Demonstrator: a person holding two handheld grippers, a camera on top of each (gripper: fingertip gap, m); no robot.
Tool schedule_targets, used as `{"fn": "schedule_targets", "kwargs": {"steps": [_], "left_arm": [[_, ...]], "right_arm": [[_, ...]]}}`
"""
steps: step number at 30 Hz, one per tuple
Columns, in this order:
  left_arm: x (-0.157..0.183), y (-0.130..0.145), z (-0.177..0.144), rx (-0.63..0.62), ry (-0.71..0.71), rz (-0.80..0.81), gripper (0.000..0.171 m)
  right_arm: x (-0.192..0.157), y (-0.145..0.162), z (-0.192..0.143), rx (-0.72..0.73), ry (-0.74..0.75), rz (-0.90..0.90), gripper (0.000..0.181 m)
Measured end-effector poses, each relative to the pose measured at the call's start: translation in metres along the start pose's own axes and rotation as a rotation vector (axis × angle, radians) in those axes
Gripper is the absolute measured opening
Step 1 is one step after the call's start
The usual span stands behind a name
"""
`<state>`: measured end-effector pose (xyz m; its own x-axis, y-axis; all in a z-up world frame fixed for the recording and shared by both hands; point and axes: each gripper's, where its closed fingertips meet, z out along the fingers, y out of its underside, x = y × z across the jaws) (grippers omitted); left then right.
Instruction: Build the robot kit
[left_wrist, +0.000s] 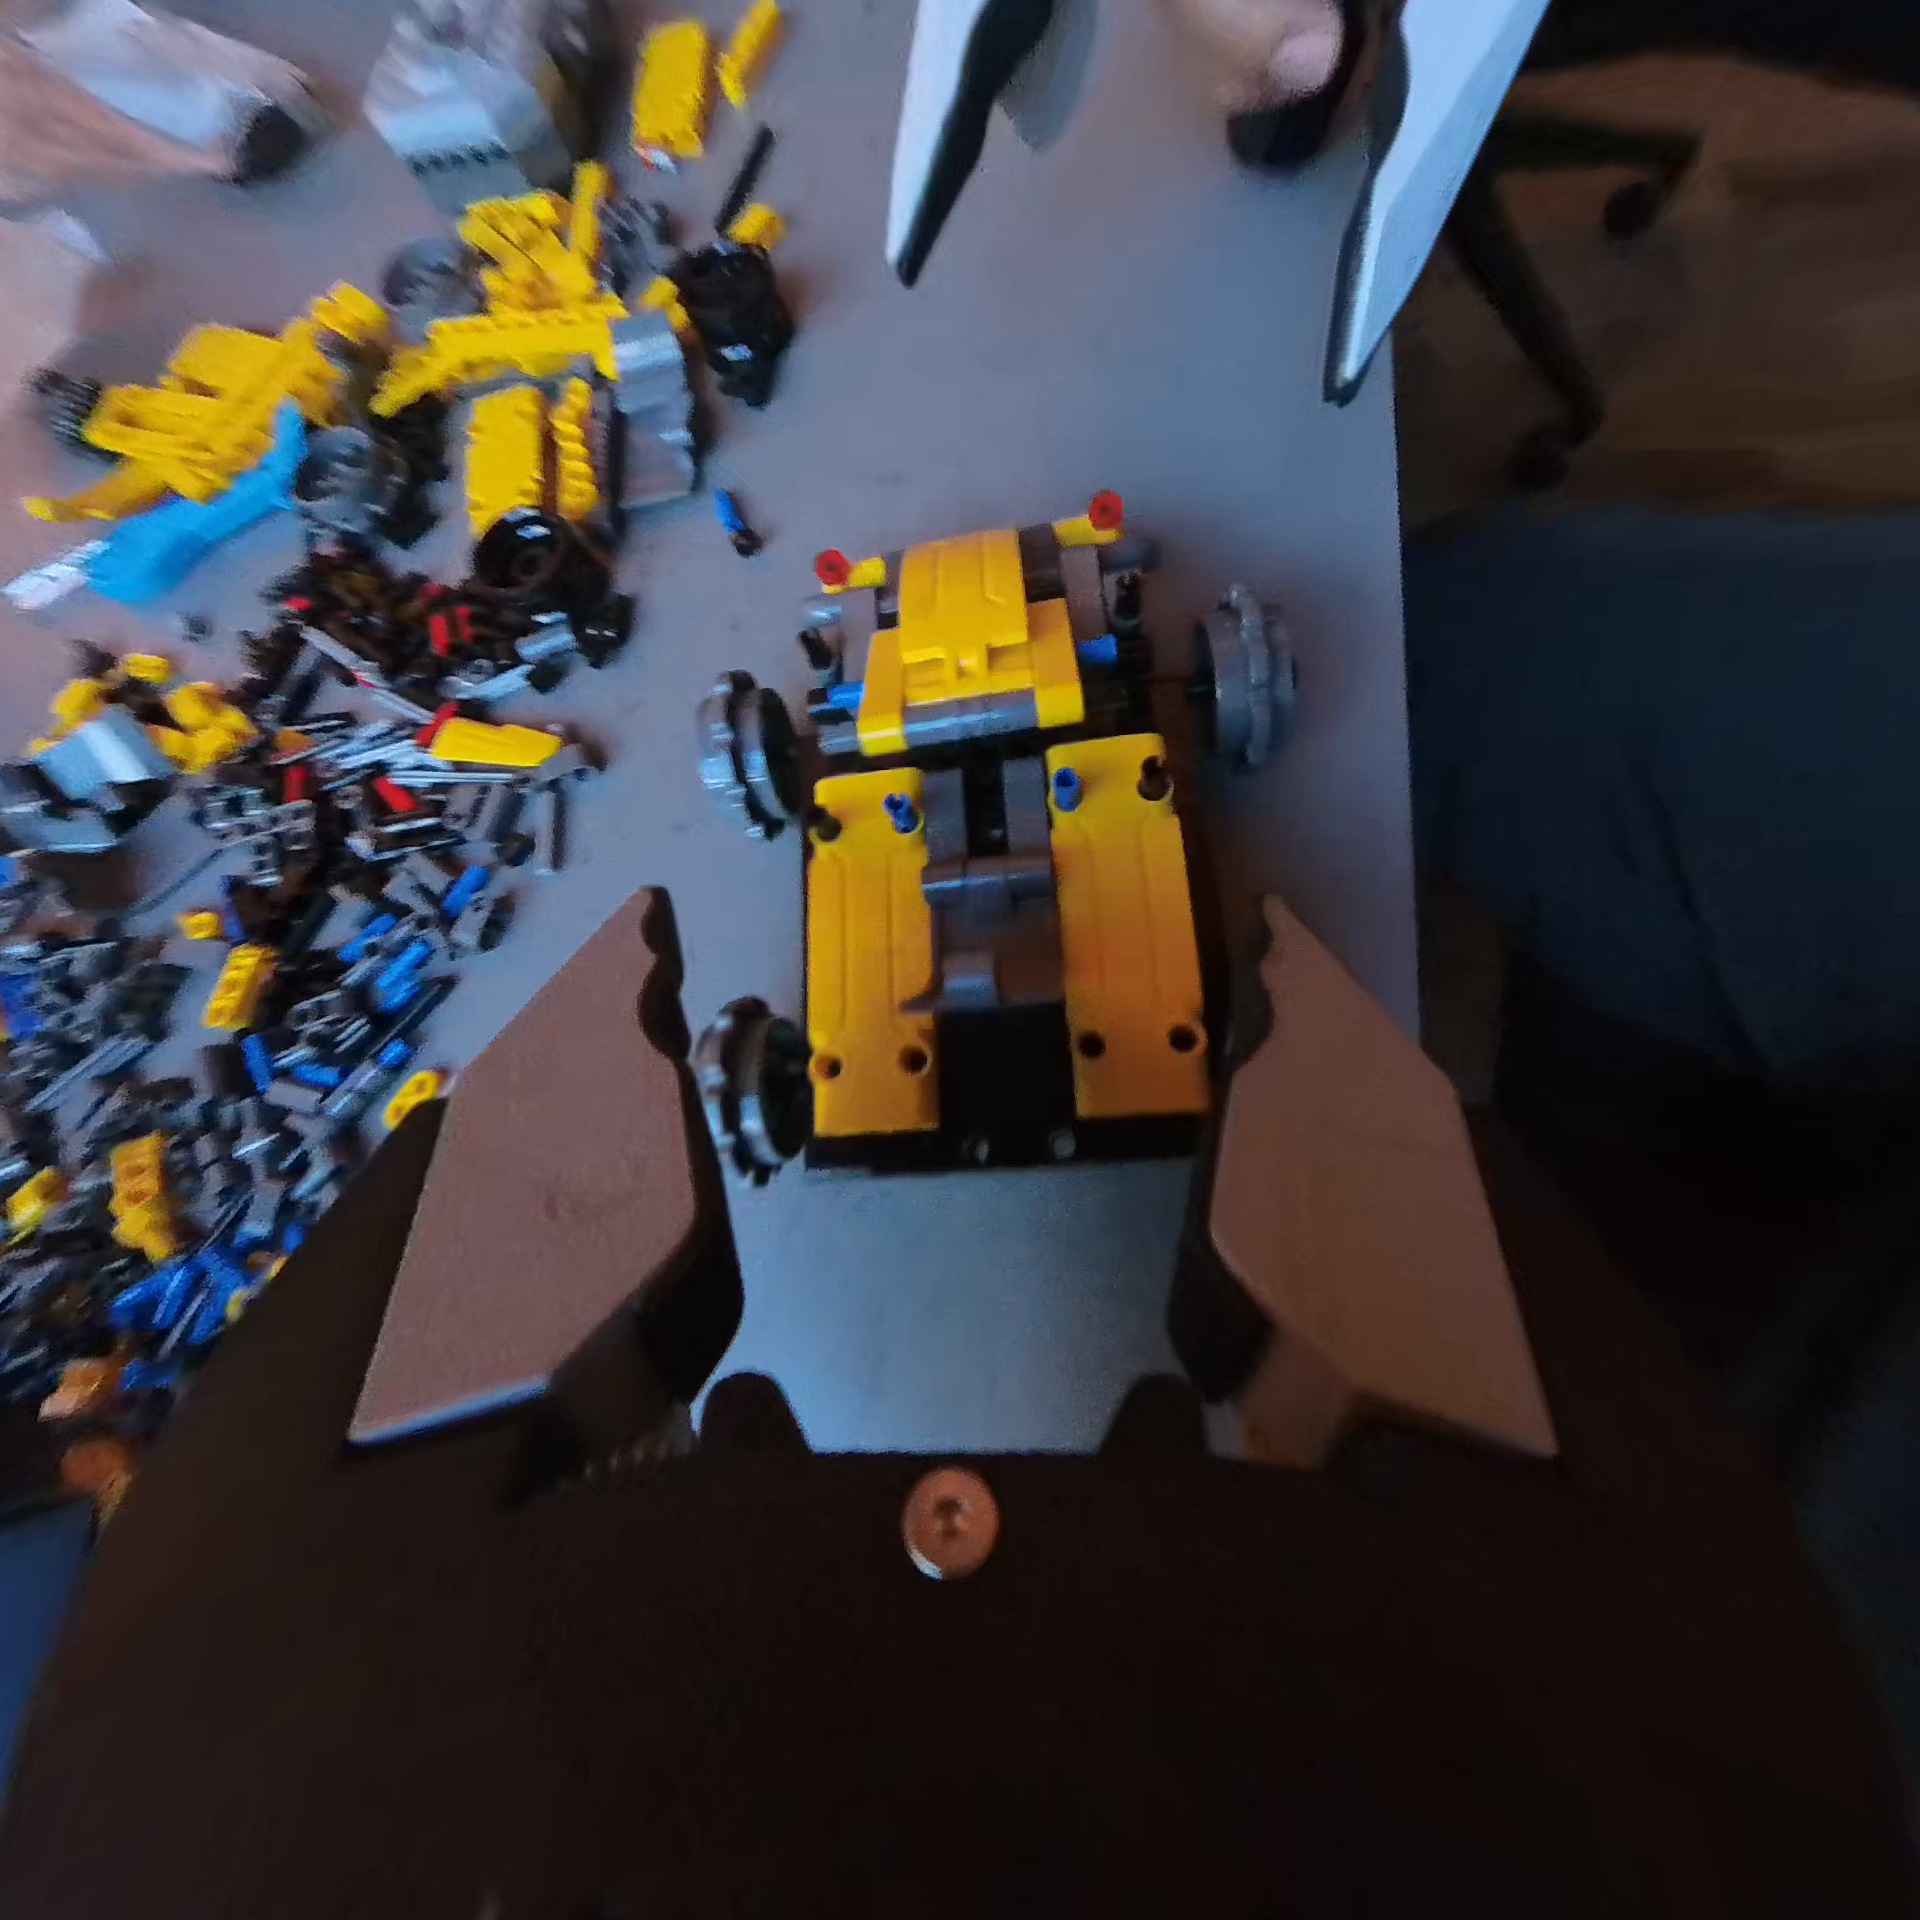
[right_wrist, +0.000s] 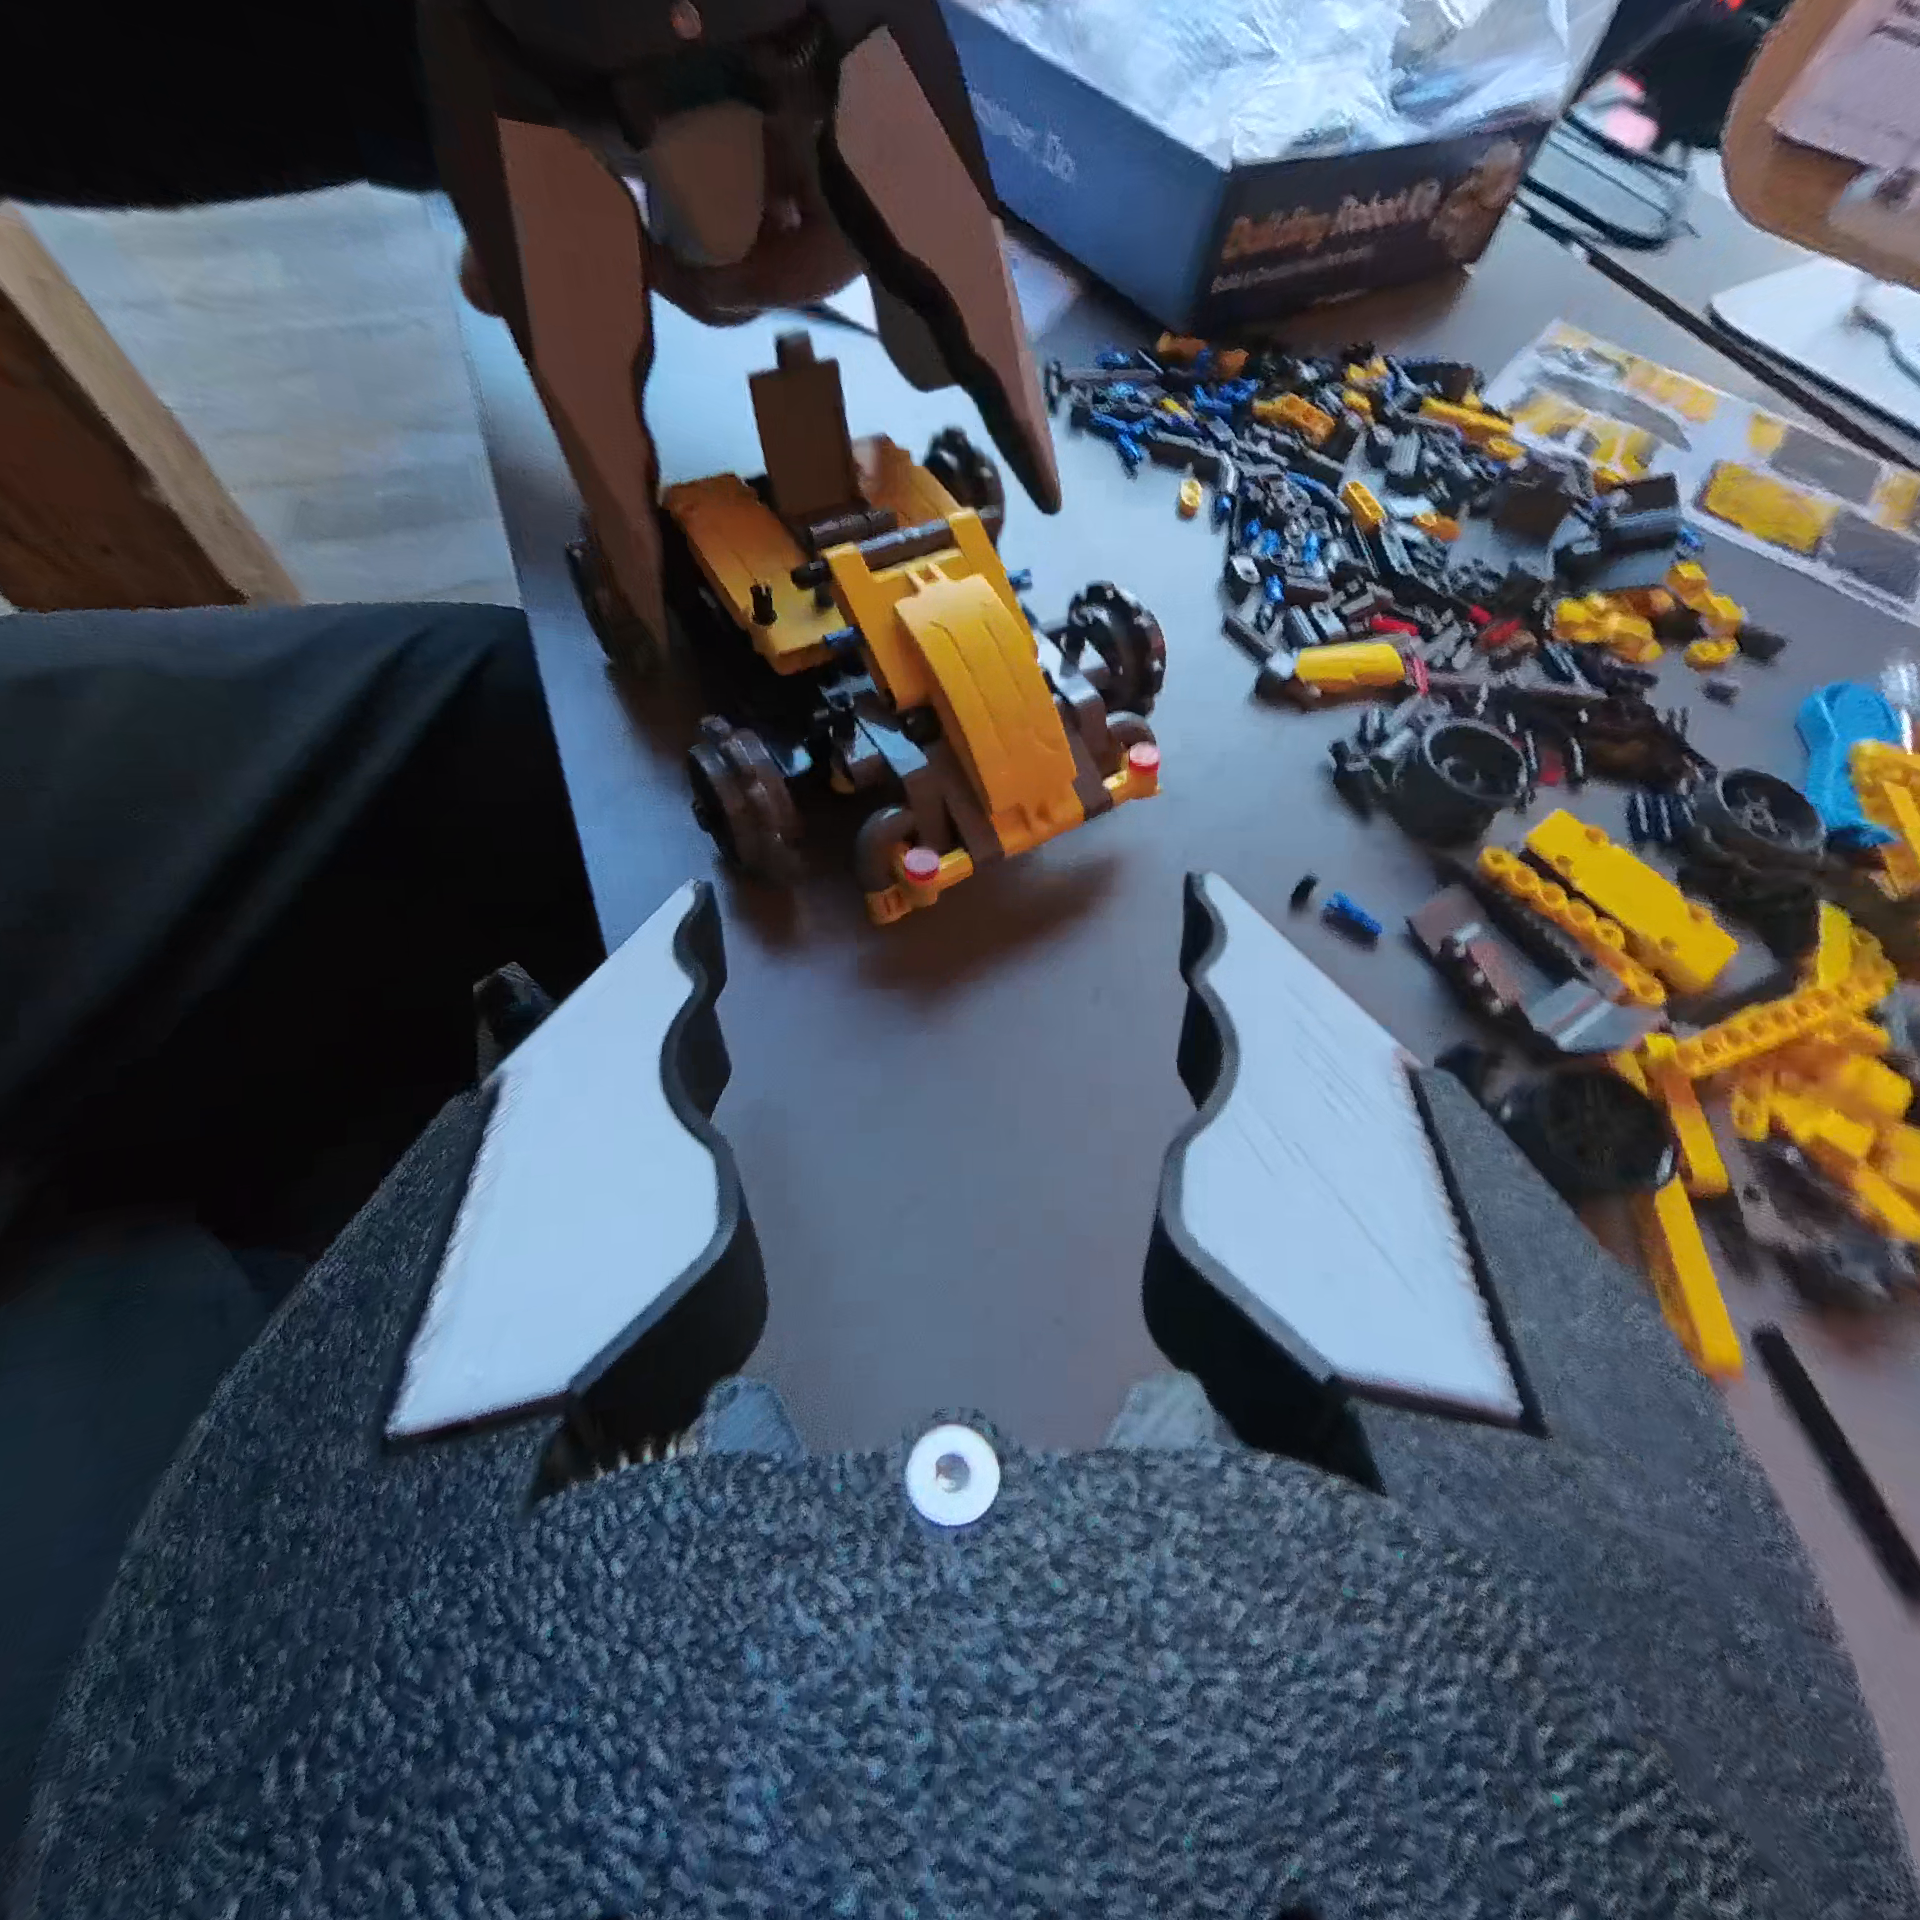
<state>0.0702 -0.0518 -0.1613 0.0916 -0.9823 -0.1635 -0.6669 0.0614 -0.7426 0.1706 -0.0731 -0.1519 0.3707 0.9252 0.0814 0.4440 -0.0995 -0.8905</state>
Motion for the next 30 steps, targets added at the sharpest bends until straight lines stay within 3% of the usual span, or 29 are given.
{"fn": "schedule_targets", "kwargs": {"steps": [3,7,11,17,19,22,30], "left_arm": [[-0.014,-0.013,-0.028,0.119,-0.088,-0.111,0.095],[-0.003,-0.035,-0.058,0.306,-0.021,-0.359,0.098],[0.011,-0.017,-0.054,0.184,-0.131,-0.396,0.097],[0.036,-0.018,-0.01,-0.01,-0.235,-0.252,0.109],[0.035,-0.023,0.0,-0.006,-0.237,-0.263,0.118],[0.032,-0.029,0.008,0.004,-0.238,-0.26,0.114],[0.022,-0.022,0.027,-0.112,-0.241,-0.163,0.118]], "right_arm": [[0.004,-0.015,0.0,0.068,-0.07,-0.035,0.088],[0.013,-0.026,0.001,0.169,-0.085,-0.016,0.087],[0.01,-0.027,0.002,0.175,-0.09,0.015,0.087],[-0.01,-0.002,0.022,-0.027,-0.13,-0.045,0.086],[-0.01,0.0,0.025,-0.055,-0.121,-0.078,0.086],[-0.008,0.004,0.03,-0.078,-0.136,-0.057,0.092],[-0.01,0.002,0.046,-0.107,-0.177,-0.141,0.099]]}}
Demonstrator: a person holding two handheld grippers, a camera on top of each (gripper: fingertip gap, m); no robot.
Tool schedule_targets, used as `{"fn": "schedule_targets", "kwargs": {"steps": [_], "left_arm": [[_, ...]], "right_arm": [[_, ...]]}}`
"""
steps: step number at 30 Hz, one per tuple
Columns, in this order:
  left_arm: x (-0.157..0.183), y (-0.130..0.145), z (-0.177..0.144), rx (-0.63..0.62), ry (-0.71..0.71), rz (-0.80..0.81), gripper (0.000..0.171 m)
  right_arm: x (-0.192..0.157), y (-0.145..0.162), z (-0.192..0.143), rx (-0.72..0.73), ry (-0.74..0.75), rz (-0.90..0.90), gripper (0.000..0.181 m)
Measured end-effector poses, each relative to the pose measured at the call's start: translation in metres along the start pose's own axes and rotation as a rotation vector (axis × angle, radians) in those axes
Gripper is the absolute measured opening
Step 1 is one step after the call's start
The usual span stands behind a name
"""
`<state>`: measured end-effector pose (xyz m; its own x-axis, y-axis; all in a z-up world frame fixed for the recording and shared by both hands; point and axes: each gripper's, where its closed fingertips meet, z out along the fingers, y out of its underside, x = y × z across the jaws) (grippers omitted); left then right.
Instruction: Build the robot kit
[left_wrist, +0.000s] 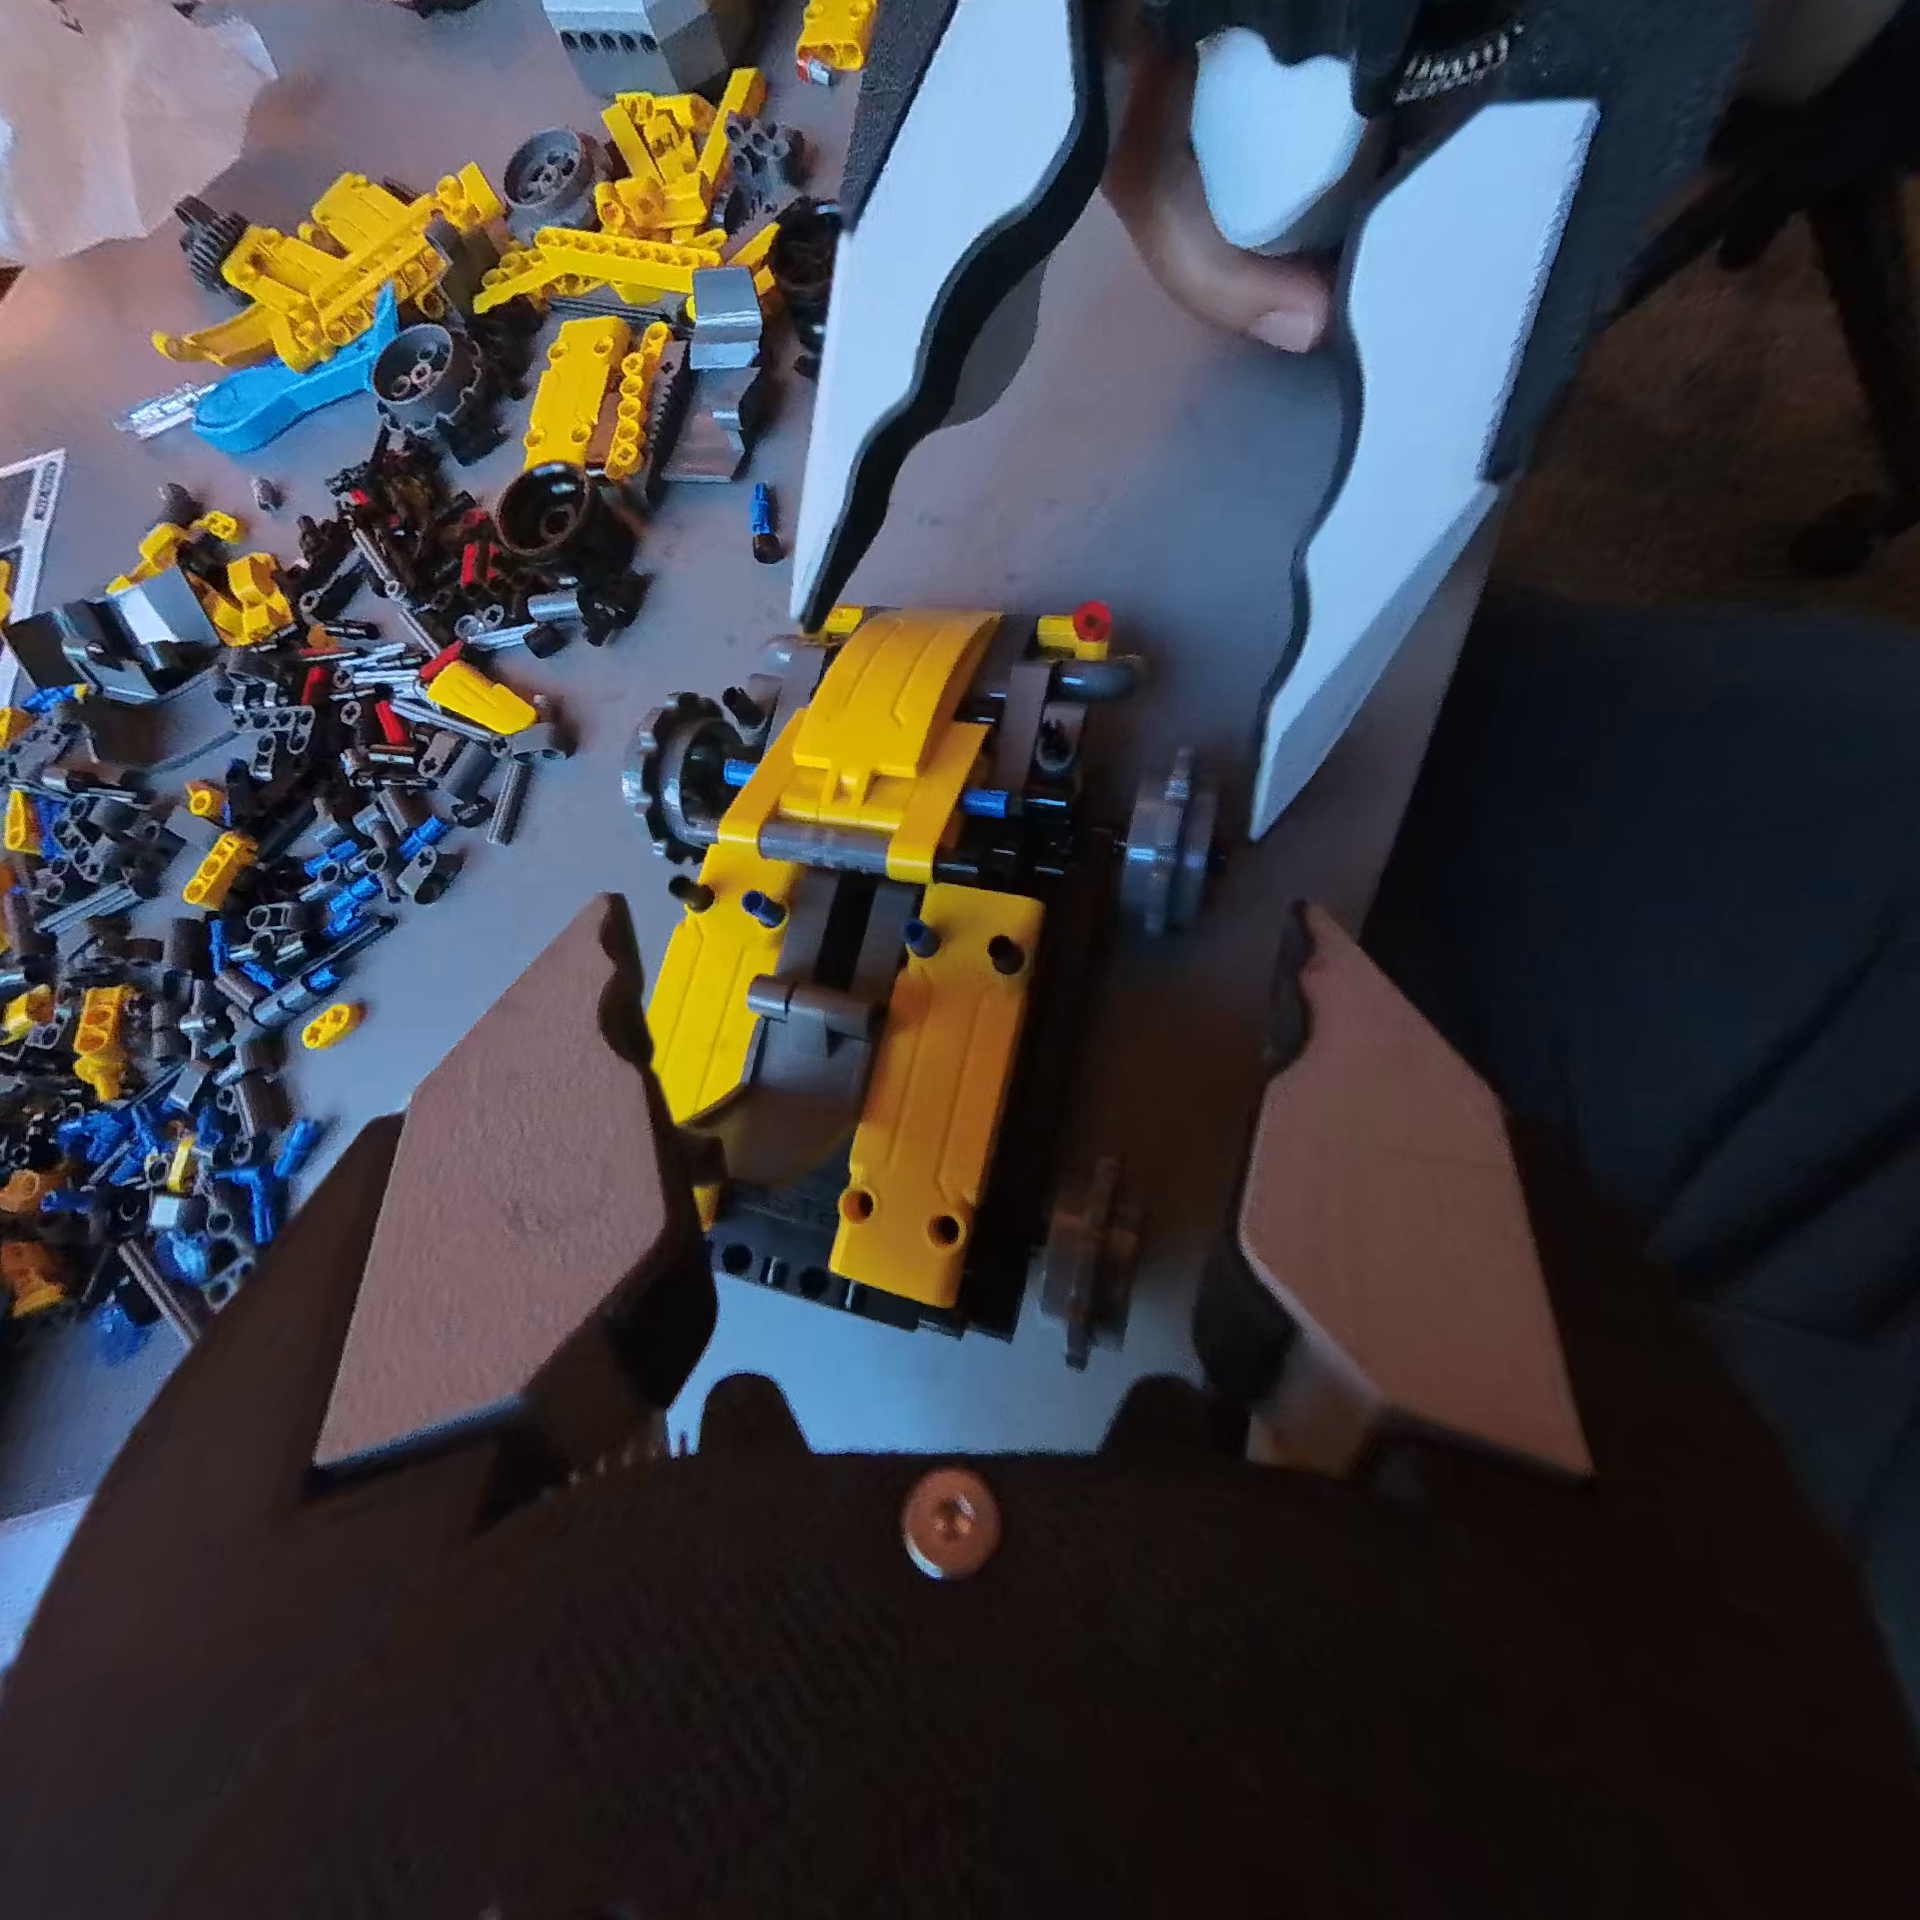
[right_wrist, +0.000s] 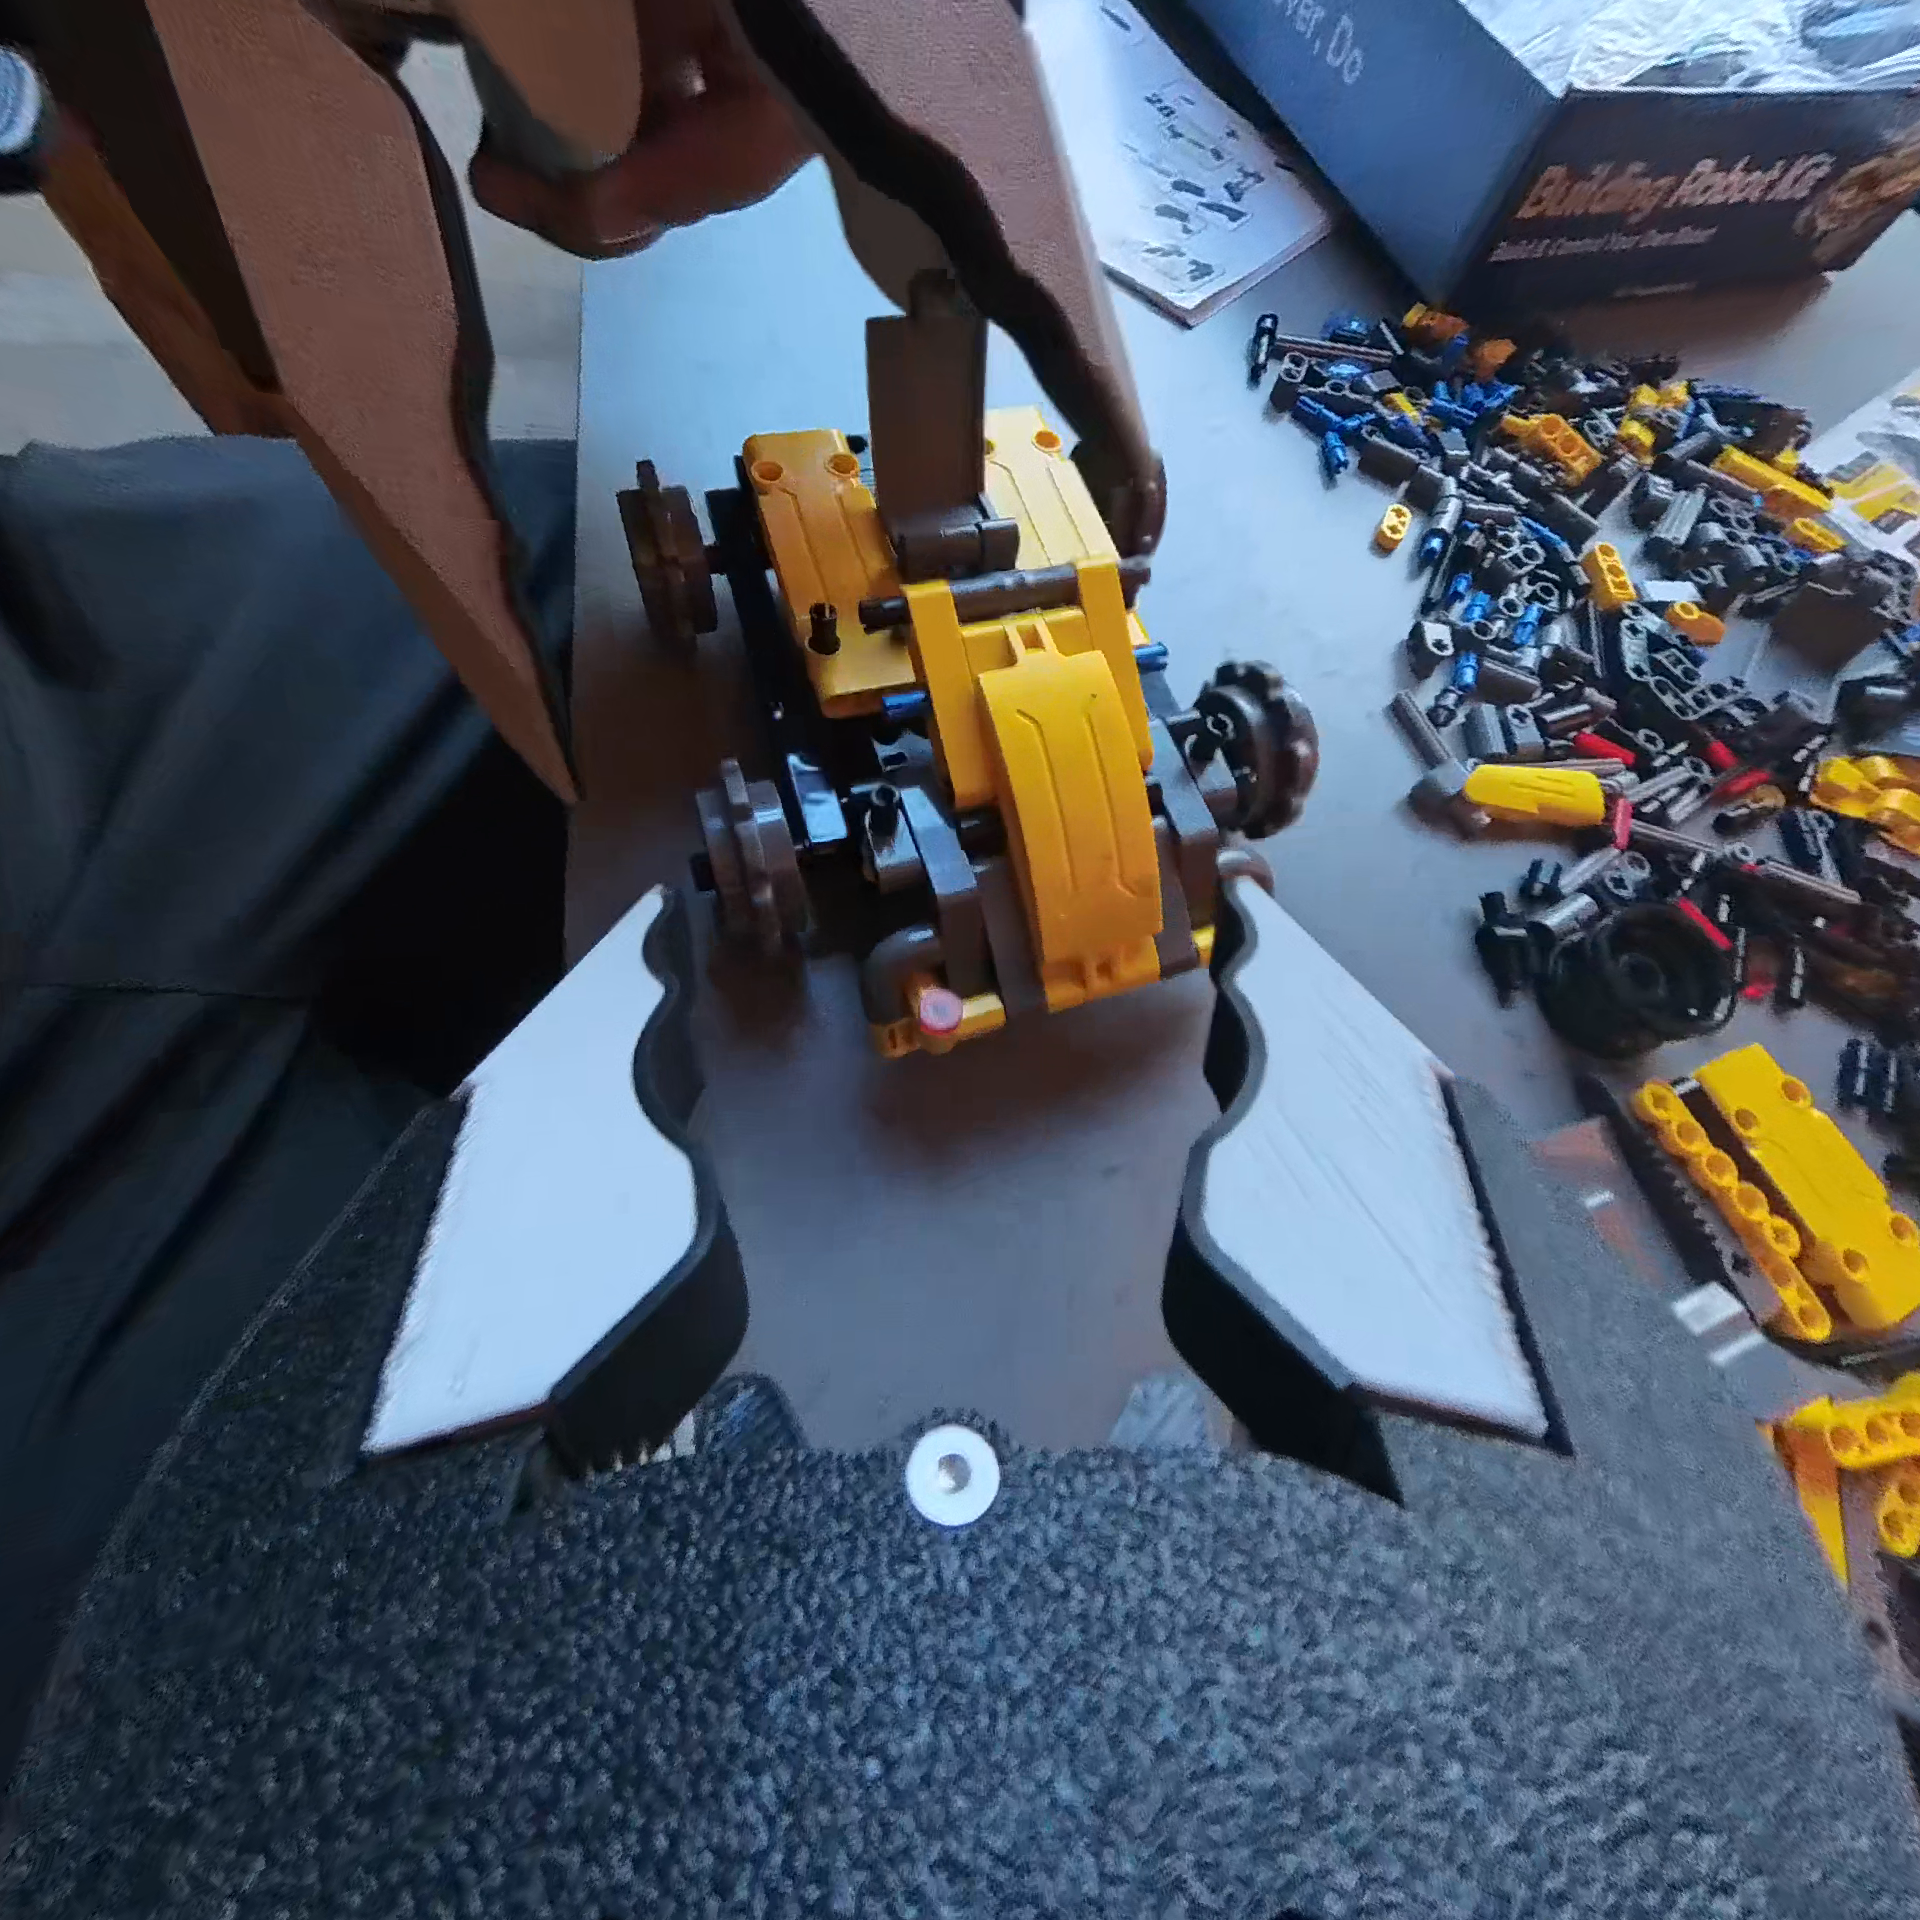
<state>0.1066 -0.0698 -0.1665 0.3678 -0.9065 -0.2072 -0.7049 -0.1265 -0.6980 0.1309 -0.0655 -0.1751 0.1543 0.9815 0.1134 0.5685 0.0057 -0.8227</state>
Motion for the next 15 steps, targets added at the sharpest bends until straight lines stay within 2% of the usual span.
{"fn": "schedule_targets", "kwargs": {"steps": [4,9,15], "left_arm": [[-0.005,0.006,0.012,-0.04,-0.024,0.033,0.12],[-0.005,0.004,0.019,0.005,-0.013,-0.02,0.119],[-0.006,0.006,0.02,0.019,-0.042,0.011,0.122]], "right_arm": [[0.001,0.001,0.004,-0.01,-0.022,-0.02,0.098],[0.0,0.0,0.002,0.012,-0.059,-0.017,0.092],[-0.002,-0.001,0.002,0.018,-0.035,-0.057,0.09]]}}
